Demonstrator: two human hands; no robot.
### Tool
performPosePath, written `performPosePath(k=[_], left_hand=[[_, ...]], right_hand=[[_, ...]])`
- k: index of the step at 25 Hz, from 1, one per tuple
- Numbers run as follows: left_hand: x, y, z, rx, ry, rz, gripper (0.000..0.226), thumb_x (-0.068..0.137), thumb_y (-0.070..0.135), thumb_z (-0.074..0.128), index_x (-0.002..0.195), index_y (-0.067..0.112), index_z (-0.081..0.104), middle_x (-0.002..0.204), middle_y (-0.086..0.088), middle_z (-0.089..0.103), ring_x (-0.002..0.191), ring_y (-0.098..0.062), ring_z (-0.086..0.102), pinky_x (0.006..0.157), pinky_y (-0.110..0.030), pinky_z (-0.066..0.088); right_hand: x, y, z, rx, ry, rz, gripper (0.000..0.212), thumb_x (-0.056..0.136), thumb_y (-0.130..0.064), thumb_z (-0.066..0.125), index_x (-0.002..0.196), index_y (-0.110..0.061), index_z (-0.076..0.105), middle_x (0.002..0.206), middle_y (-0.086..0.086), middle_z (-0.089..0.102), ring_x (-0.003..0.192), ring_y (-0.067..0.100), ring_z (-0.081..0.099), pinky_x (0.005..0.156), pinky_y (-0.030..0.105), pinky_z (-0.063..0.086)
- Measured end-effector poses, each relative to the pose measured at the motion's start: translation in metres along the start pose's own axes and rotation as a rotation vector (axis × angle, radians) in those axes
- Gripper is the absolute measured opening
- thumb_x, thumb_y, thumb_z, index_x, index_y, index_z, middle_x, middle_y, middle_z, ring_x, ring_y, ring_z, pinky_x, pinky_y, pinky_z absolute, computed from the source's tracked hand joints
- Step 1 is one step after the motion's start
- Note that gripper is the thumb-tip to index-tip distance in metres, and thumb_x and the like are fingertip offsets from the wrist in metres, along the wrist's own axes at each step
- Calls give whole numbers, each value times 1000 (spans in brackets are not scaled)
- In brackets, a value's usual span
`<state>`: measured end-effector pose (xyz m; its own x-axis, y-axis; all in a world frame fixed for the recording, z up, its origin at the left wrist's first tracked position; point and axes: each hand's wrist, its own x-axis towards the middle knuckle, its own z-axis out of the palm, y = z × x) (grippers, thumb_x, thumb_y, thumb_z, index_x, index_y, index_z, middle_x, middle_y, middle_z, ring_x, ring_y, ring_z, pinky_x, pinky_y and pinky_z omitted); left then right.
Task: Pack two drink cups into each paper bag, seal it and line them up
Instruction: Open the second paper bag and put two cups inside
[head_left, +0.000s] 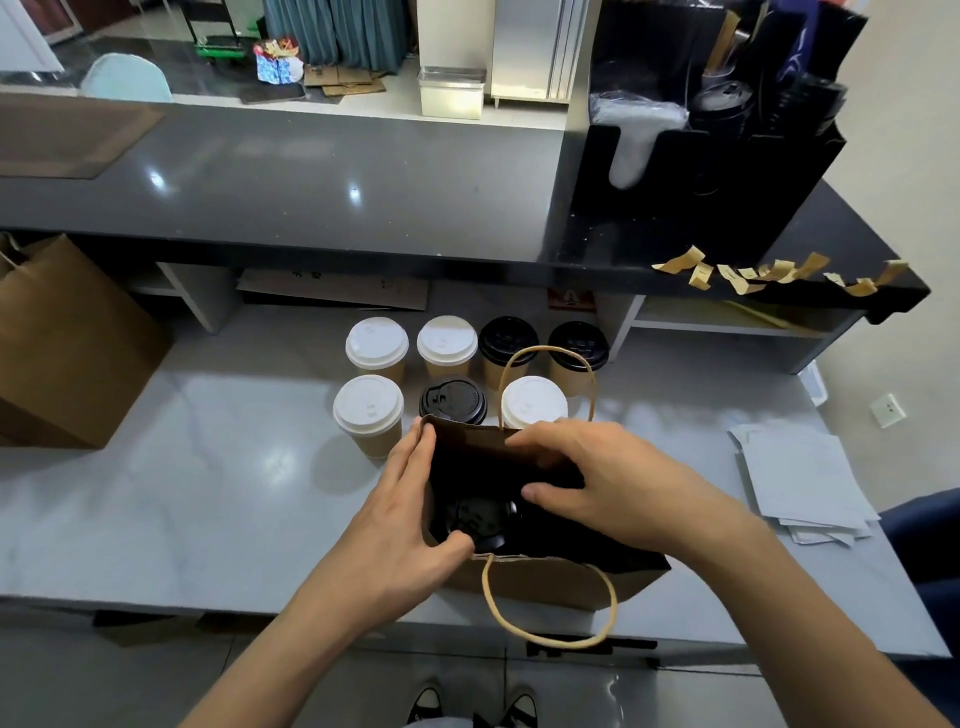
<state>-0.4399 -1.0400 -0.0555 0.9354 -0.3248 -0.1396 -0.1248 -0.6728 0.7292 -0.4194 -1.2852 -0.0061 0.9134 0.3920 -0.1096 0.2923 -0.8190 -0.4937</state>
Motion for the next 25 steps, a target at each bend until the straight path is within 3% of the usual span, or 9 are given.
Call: performPosePath(k=[3,6,12,15,16,19,22,25], left_hand=[[2,2,-1,-4,12,-16,108,66,60,46,159,39,-3,161,34,-13,145,16,-4,121,-22,21],[4,5,-3,-5,13,-25,107,66,60,47,159,40,-2,160,35,-12,148,10,5,116,-32,37],[4,11,-4,-6,19,-35,109,64,61,45,160,39,-2,160,35,-12,146,13,1,118,-30,33],[3,13,-5,-22,14,-49,108,64,60,47,159,41,-1,158,39,-11,147,-2,23,114,-31,38],[3,13,-4,-27,20,-52,108,64,60,47,159,42,0,157,40,-11,146,-2,25,114,-30,38],[1,11,-4,-38,36,-61,107,65,59,48,159,43,1,156,41,-11,146,14,5,118,-31,33],[-2,9,-2,-51,48,-80,106,66,58,51,158,45,1,156,42,-9,147,8,14,113,-36,42],[-3,7,0,-46,66,-93,105,67,57,50,158,45,1,156,42,-9,144,19,0,121,-27,26]], right_hand=[[-17,9,-20,138,85,38,29,93,-42,69,122,-43,65,106,-26,66,103,-5,62,86,16,52],[-26,23,-41,198,202,73,13,94,-37,68,106,-40,70,97,-27,68,99,-5,64,79,10,52],[-7,65,-53,142,291,179,10,95,-27,68,99,-36,68,90,-21,67,86,-2,65,68,7,50],[18,93,-40,134,332,279,10,95,-28,69,101,-36,66,93,-17,66,87,3,64,70,13,47],[28,103,-33,134,350,314,11,95,-29,70,104,-34,66,96,-15,66,90,5,64,73,16,49],[59,125,-13,113,408,379,24,93,-31,72,116,-27,67,107,-7,64,101,12,62,85,29,54],[89,138,0,74,430,402,40,90,-35,74,127,-25,62,118,-4,60,112,16,58,89,31,50],[115,145,7,7,416,442,64,84,-44,77,139,-24,50,131,4,53,125,24,49,96,39,47]])
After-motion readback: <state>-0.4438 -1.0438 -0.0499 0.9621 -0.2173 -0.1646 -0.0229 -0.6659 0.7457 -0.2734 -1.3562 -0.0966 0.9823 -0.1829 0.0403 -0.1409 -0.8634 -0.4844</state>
